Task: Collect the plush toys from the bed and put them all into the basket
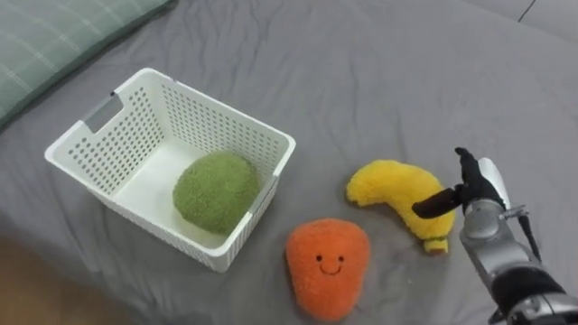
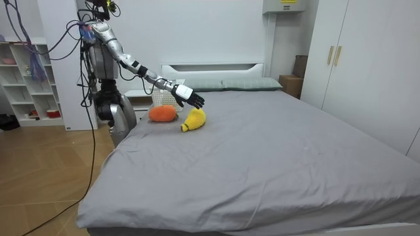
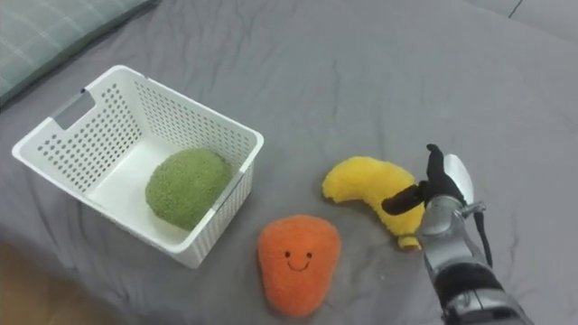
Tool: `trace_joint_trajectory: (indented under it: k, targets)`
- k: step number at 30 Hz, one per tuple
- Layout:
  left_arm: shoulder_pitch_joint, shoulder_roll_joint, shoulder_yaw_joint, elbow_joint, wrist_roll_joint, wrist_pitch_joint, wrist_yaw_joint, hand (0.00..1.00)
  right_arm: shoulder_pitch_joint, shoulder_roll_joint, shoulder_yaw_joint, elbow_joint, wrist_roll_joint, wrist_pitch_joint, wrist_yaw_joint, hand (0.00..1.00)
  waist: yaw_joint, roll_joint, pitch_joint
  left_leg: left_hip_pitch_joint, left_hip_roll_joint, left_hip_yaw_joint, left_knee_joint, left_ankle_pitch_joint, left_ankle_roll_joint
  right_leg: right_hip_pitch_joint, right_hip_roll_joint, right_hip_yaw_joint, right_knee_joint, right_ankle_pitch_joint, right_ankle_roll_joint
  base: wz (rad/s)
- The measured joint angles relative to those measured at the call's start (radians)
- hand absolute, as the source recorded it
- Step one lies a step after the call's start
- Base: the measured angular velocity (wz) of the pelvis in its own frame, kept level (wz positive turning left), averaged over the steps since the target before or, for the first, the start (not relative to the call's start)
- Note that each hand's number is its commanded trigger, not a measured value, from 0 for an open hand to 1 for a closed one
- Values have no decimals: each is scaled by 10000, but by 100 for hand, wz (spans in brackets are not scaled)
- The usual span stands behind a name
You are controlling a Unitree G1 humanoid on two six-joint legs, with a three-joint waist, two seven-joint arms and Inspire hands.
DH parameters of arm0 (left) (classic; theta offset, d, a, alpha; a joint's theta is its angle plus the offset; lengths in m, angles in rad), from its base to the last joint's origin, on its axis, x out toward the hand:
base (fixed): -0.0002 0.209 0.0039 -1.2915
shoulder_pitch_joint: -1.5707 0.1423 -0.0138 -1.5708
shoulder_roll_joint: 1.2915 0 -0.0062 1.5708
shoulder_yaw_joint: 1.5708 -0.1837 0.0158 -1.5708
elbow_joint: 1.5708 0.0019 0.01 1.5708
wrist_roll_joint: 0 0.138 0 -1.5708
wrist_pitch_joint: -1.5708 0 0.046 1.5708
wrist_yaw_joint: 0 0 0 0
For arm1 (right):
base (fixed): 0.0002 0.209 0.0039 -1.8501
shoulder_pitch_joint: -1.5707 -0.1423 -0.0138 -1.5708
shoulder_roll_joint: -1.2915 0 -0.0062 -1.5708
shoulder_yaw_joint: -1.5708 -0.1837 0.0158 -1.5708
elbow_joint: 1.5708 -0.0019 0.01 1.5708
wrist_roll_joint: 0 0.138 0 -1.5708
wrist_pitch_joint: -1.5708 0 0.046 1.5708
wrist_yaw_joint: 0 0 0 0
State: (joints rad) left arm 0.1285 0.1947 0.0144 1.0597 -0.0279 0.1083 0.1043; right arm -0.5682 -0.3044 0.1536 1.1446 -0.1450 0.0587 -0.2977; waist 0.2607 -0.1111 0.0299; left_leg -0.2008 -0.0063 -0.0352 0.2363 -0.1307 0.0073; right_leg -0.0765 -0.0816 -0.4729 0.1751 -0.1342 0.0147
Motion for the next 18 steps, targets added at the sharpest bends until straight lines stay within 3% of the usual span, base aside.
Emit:
trace_joint_trajectory:
  k: [4,9,11,13,14,15,16,18]
  targets:
    - [-459,14,-312,29,-108,-247,14,0,-256,-20,786,693,545,-197,-21,0,353,-36,59,-191,12,28,-150,0,-3,-276,13,-17,-50,8,2,0]
    - [-793,18,-633,42,-249,-570,12,0,-298,-67,1023,753,605,-455,48,0,514,-52,94,-579,3,18,-143,10,2,-664,0,5,-53,6,7,-1]
    - [-870,19,-760,135,-331,-692,0,0,-343,-67,1027,866,591,-557,47,0,523,-68,130,-621,-1,18,-147,10,3,-711,-5,-2,-58,6,9,0]
    - [-947,20,-788,203,-497,-764,-12,0,-511,-105,1052,1005,431,-593,43,0,522,-125,224,-714,3,28,-149,10,3,-816,-6,-37,-62,3,12,-2]
    - [-955,20,-789,201,-496,-776,-17,0,-554,-134,1107,1027,319,-593,34,4,523,-143,234,-756,7,39,-149,10,3,-857,-5,-38,-61,3,12,0]
    - [-977,17,-803,200,-485,-792,-50,0,-635,-192,1114,1061,146,-594,12,31,519,-161,244,-861,7,29,-134,10,3,-939,-5,-75,-61,4,12,0]
    - [-984,17,-817,193,-493,-820,-59,0,-720,-242,1211,1132,124,-593,-52,100,547,-166,260,-936,8,32,-134,11,2,-1016,-7,-81,-52,3,11,0]
    - [-984,48,-928,193,-497,-853,-60,0,-832,-288,1328,1255,127,-594,-89,100,596,-168,264,-1058,5,30,-97,11,2,-1120,-11,-86,-48,4,11,0]
